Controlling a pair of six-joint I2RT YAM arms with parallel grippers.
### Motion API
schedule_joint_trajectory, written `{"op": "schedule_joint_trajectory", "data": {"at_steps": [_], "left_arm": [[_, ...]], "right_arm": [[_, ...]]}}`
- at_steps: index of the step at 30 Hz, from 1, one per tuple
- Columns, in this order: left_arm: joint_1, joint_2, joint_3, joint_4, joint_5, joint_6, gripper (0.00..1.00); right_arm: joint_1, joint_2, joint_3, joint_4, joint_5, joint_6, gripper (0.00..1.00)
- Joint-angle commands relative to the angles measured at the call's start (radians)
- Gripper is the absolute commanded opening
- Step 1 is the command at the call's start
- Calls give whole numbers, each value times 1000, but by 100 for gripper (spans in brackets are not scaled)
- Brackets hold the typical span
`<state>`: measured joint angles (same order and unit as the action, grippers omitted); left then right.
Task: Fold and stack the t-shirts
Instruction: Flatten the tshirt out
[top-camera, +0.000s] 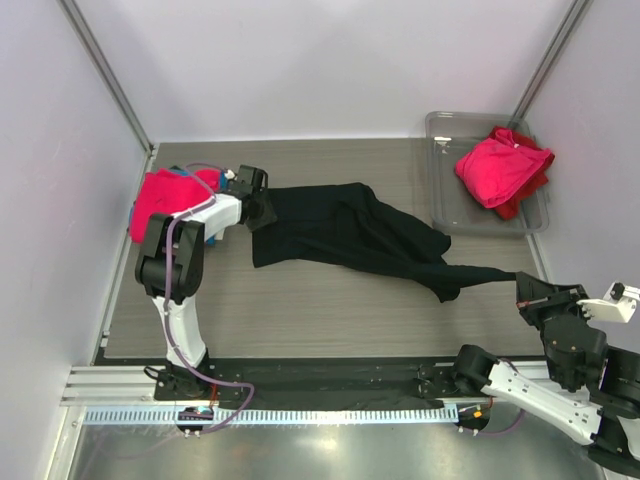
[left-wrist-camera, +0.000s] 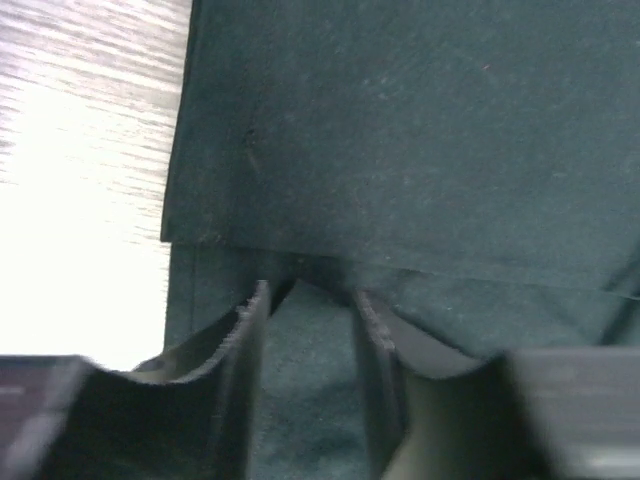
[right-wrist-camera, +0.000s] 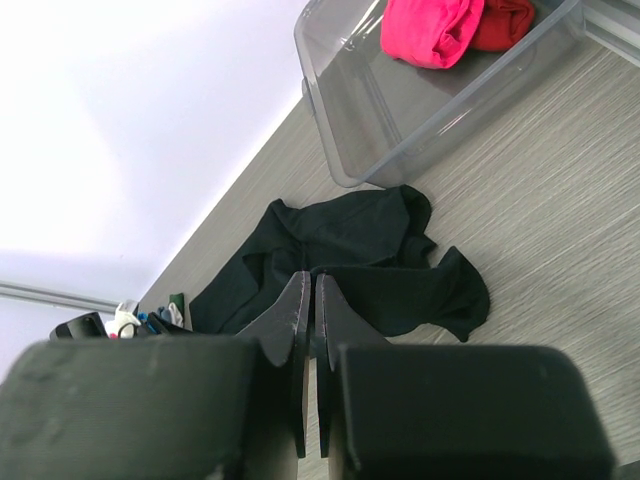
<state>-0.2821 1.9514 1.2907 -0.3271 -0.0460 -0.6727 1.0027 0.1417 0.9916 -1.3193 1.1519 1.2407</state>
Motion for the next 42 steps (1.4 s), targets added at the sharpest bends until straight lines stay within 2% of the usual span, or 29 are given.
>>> {"op": "schedule_joint_trajectory", "data": {"at_steps": [1,4,5,8,14,20,23,30,36,42], "left_arm": [[-6,15,44,-15,18,18,37],[-6,29,58,-33,23,18,31],[-6,30,61,-35,24,18,18],[-6,-2,52,-35,21,18,0],[-8,-84,13,-27,2,16,0],[-8,-252,-65,-33,-28,-7,0],[-8,-368,-108,-36,-19,-37,0],[-9,-471,-234,0,82,-82,0],[-107,-620,-401,20,55,-87,0],[-218,-776,-596,22,3,-111,0]], "right_arm": [[8,-19,2,12,66,40,7],[13,-24,2,12,68,40,7],[14,-24,2,11,69,40,7],[20,-14,4,9,72,39,6],[30,1,-1,6,83,54,6],[74,62,-15,6,114,101,7],[111,177,-15,6,137,121,3],[131,377,-5,9,147,109,1],[131,434,-60,19,109,129,1],[132,353,-110,20,91,134,1]]}}
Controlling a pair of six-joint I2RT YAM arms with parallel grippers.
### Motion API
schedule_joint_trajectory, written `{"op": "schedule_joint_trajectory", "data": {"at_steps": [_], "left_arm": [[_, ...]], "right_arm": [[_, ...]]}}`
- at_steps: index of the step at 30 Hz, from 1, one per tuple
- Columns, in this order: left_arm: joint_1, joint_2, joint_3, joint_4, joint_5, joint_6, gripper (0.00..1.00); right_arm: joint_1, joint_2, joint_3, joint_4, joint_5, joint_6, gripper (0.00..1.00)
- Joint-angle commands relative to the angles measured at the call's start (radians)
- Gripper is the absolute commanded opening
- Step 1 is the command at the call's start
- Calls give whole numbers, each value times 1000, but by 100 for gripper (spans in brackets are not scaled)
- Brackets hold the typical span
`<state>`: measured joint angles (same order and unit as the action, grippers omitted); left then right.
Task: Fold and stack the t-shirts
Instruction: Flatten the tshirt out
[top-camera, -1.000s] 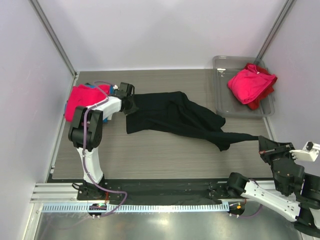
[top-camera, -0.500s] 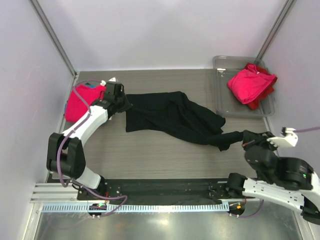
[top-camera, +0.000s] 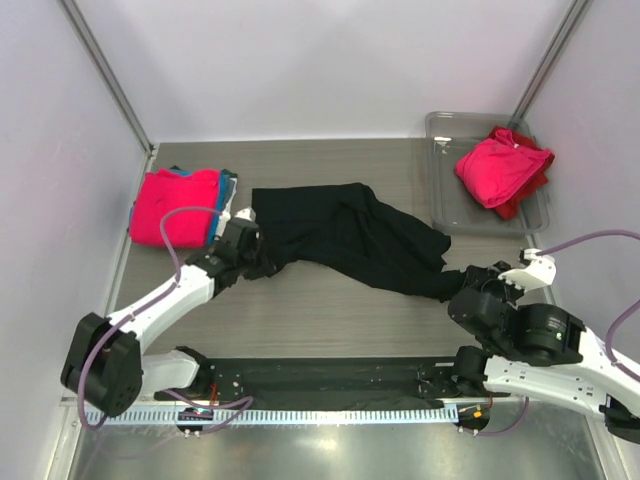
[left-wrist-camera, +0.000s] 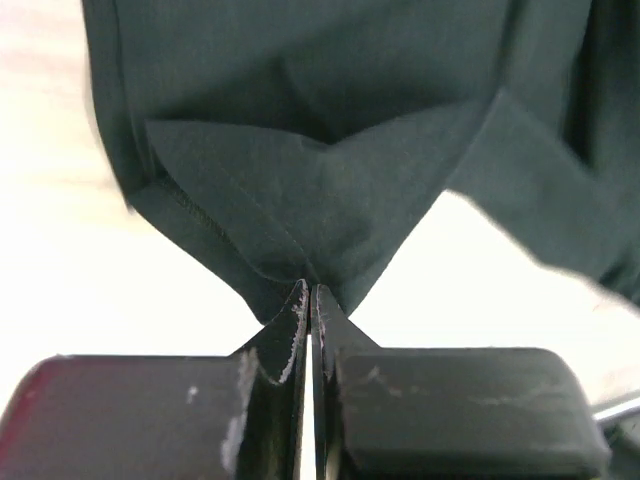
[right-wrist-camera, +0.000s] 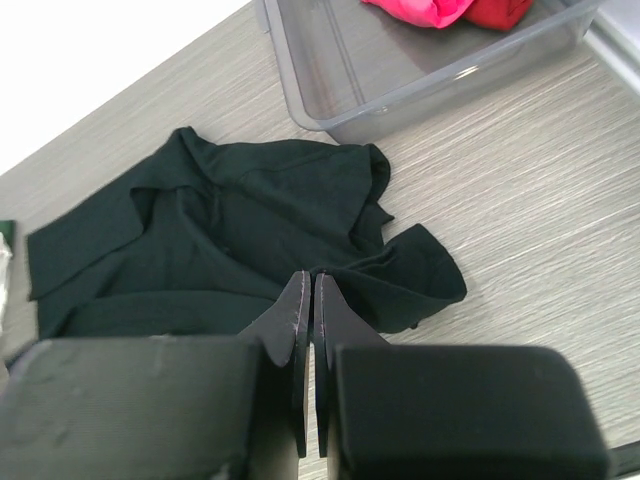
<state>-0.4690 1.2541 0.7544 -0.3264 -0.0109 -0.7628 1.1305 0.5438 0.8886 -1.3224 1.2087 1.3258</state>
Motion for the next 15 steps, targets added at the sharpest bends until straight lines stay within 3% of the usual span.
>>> {"op": "schedule_joint_trajectory", "data": {"at_steps": [1,8,9,10,11,13,15], "left_arm": [[-40,-99,-84,21,-38,-29,0],[-69,-232,-272,13,-52,-59,0],[-71,-239,-282,12,-47,-58,4],[-74,-249,-286,10,-46,-52,32],[-77,-252,-291,4,-47,-47,46],[-83,-266,-288,-3,-60,-24,60],[-88,-271,-280,-8,-67,15,66]], "right_arm": [[5,-62,-11,25,32,47,1],[5,-70,-10,28,25,38,1],[3,-61,-10,29,25,39,1],[5,-45,-7,28,25,41,1],[5,-38,-5,29,25,46,1],[5,-30,1,31,25,47,1],[3,-27,4,34,26,47,1]]}}
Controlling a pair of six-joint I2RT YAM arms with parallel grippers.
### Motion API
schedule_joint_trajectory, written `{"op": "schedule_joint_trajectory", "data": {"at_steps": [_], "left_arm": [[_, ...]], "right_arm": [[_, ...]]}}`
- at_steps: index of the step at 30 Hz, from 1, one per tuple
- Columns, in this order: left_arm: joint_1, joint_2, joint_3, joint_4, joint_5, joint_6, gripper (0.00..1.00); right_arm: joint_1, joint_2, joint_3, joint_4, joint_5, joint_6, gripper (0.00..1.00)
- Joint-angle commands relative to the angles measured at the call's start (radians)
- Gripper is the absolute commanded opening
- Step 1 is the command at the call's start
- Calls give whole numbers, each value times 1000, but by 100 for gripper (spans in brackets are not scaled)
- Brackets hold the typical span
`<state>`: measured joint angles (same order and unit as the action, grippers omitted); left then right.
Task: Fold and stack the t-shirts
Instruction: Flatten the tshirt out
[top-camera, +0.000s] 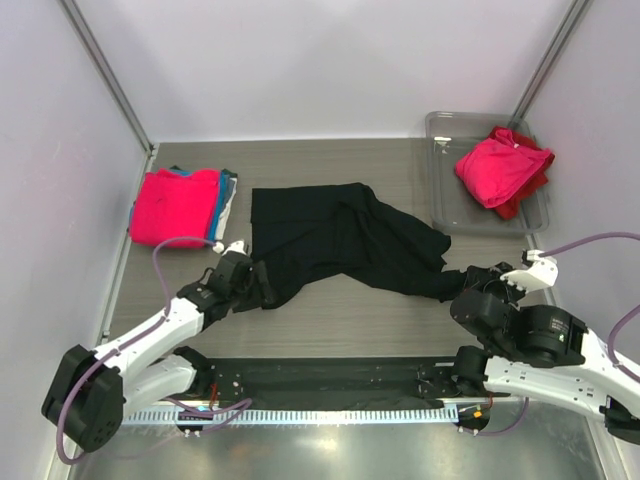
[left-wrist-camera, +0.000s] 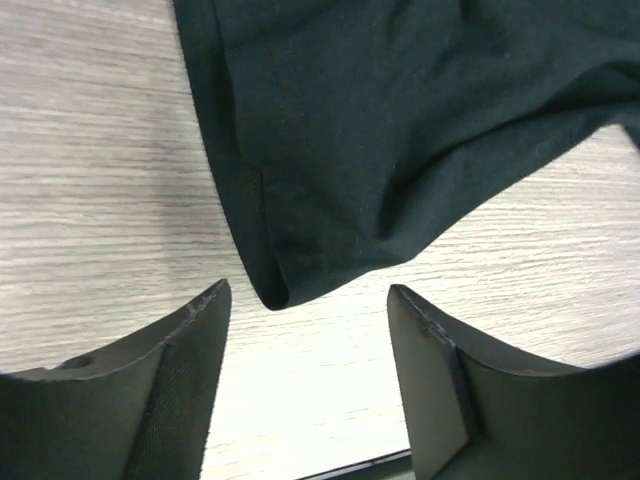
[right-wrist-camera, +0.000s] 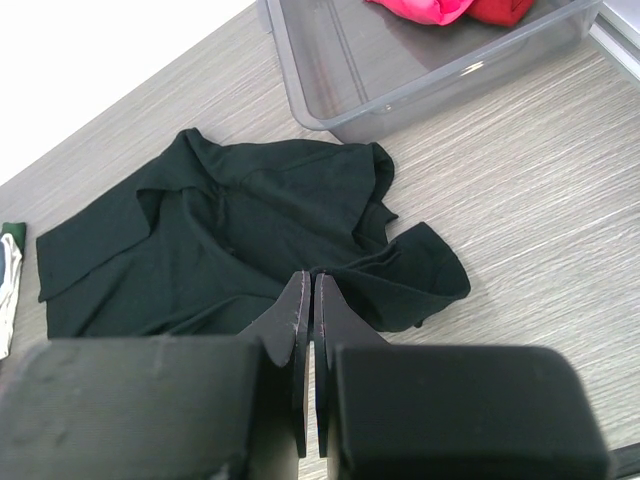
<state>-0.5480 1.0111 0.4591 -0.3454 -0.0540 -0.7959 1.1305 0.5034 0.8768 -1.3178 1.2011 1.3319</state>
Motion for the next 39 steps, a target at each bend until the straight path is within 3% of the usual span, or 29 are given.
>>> {"op": "schedule_joint_trajectory", "data": {"at_steps": [1,3,4,5,8,12,20,24,29,32,35,38,39], "left_arm": [[-15,-28,29,2,-27,64,67],[-30,-20,39,-3,-32,101,68],[-41,-14,49,-4,-46,107,77],[-56,1,55,-9,-52,109,78],[-69,68,87,-44,-64,98,77],[-84,136,105,-66,-67,67,69],[-90,126,78,-89,-110,4,56],[-90,164,81,-73,-101,1,65],[-90,233,101,-50,-96,15,62],[-96,257,107,-50,-76,21,52],[-113,264,101,-58,-63,14,30],[-127,258,84,-64,-47,6,16],[-135,253,76,-64,-32,9,0]], "right_arm": [[5,12,19,29,35,39,1],[5,1,22,31,35,35,2],[5,-3,24,31,35,33,1],[3,-6,24,31,35,30,1],[3,-31,25,31,35,23,2],[3,-60,22,31,35,18,2],[3,-59,14,31,34,18,2],[5,-63,16,32,37,21,2],[5,-68,27,34,32,7,2],[5,-74,28,34,31,1,2],[3,-91,25,34,31,1,2],[5,-101,25,35,28,1,2],[5,-103,27,35,28,0,2]]}}
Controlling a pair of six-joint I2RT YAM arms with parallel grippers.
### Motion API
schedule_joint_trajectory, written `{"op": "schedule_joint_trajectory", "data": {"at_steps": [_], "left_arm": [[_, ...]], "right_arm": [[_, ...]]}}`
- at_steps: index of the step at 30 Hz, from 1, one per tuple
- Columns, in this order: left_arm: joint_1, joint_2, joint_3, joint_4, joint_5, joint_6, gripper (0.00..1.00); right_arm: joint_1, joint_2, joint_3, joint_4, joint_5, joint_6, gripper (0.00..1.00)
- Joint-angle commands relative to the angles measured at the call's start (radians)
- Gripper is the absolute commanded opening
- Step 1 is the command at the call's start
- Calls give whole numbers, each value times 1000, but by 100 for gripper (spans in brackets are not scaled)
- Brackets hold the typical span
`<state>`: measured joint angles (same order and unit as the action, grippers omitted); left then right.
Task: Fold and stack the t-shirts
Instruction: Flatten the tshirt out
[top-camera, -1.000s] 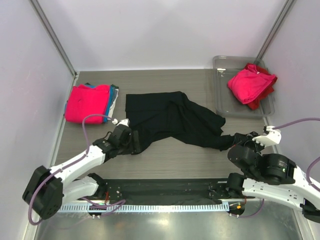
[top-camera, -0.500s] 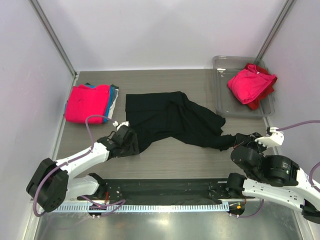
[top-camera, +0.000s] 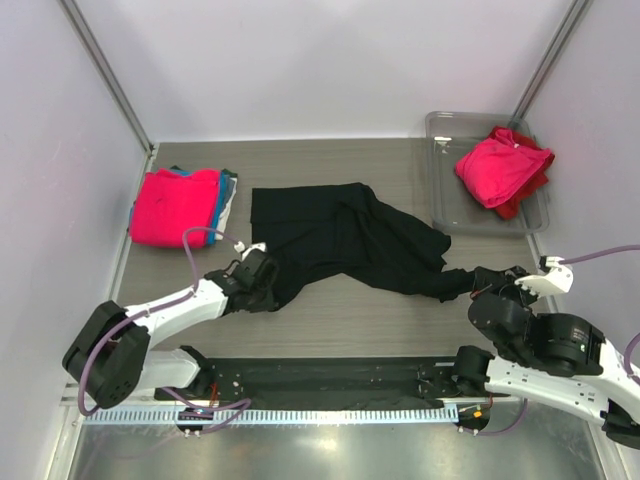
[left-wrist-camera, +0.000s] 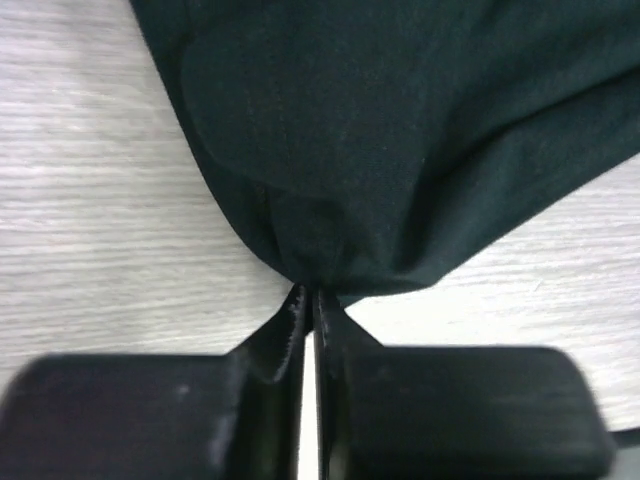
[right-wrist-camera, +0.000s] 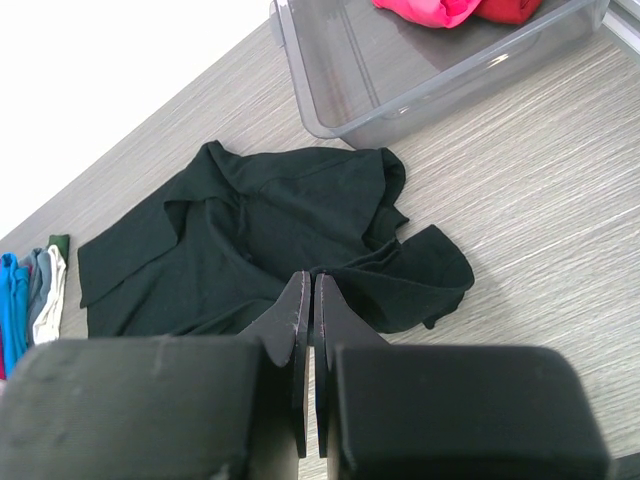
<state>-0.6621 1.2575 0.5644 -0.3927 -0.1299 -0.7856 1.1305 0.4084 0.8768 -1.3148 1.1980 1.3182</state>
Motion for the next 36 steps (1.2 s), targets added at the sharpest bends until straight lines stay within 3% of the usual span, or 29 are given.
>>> {"op": "schedule_joint_trajectory", "data": {"at_steps": [1,5,8,14,17,21,30,33,36], "left_arm": [[-24,2,-32,-18,55,8,0],[-33,-21,-35,-34,82,19,0],[-13,-33,-18,-47,13,28,0],[243,84,116,52,101,86,0],[268,202,323,11,46,137,0],[312,497,672,-92,52,166,0],[430,847,1078,-211,52,164,0],[461,945,1211,-268,-2,176,0],[463,1062,1388,-404,-178,221,0]], "right_arm": [[5,-8,30,32,29,10,2],[5,-3,33,34,29,13,2],[3,15,22,64,18,1,2],[5,162,-36,282,-51,-97,1],[3,266,-25,374,-58,-140,1],[3,366,-24,529,-95,-246,1],[3,562,-3,868,-284,-490,1],[2,610,4,948,-353,-528,1],[2,638,1,1014,-399,-547,1]]}}
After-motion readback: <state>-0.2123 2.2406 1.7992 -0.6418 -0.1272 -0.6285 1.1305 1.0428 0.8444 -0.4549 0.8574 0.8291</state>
